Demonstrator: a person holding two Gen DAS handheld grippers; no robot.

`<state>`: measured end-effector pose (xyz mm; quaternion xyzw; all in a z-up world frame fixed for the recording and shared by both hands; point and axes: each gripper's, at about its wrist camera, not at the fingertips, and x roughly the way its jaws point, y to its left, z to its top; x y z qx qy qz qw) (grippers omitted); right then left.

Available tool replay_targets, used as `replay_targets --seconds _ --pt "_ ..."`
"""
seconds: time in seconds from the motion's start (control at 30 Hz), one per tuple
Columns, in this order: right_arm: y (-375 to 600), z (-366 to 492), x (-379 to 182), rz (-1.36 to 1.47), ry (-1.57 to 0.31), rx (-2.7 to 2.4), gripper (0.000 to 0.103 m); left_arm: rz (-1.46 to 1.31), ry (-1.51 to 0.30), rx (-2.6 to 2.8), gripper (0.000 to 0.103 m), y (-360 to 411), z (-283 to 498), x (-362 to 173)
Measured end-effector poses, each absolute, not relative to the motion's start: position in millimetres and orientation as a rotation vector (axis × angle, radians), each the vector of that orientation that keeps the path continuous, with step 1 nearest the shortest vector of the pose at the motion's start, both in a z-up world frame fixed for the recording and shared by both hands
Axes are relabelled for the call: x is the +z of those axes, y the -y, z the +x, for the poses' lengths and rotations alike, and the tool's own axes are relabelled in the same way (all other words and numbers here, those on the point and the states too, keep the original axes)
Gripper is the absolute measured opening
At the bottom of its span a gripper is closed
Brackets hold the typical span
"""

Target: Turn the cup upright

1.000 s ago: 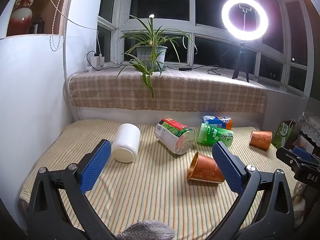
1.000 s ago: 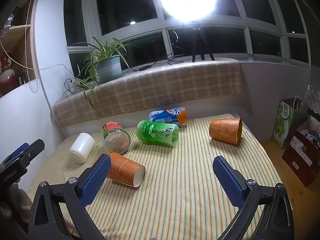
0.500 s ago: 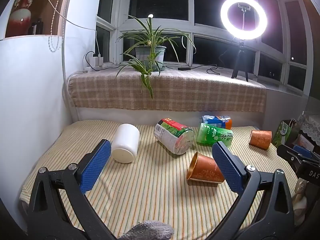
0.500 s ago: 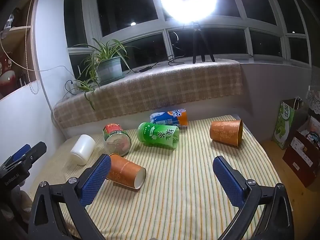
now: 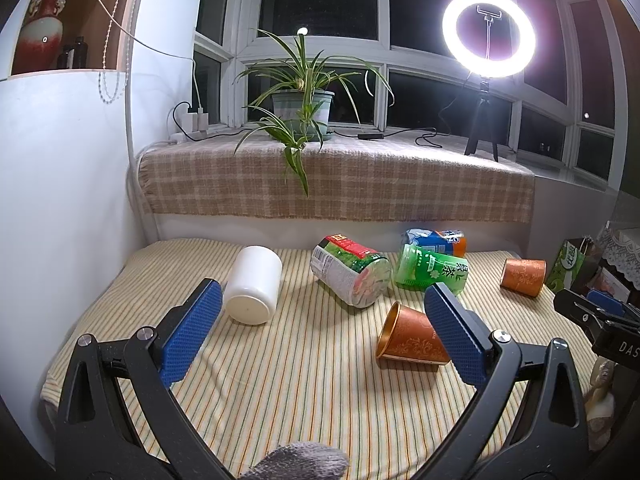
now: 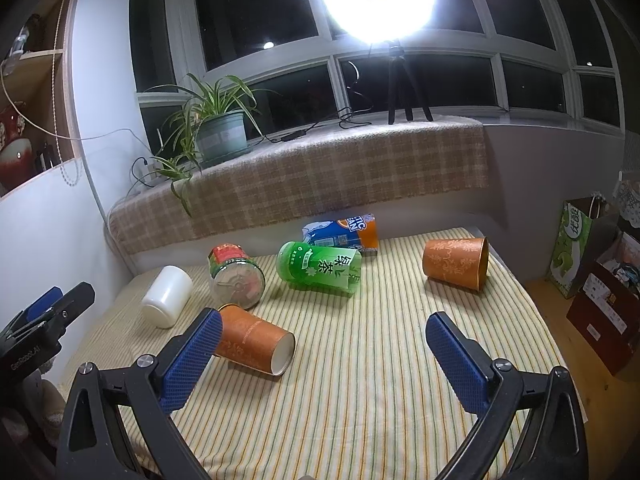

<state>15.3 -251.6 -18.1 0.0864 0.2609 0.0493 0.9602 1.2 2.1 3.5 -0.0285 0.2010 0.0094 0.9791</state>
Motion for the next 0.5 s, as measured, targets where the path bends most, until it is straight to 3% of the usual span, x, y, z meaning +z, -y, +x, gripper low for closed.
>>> replay_targets --seconds 0.5 --pt "251.5 15.8 -17.6 0.175 -0.530 0.100 0.103 -0.056 -0.405 0.018 0.103 -1.6 1.5 3.9"
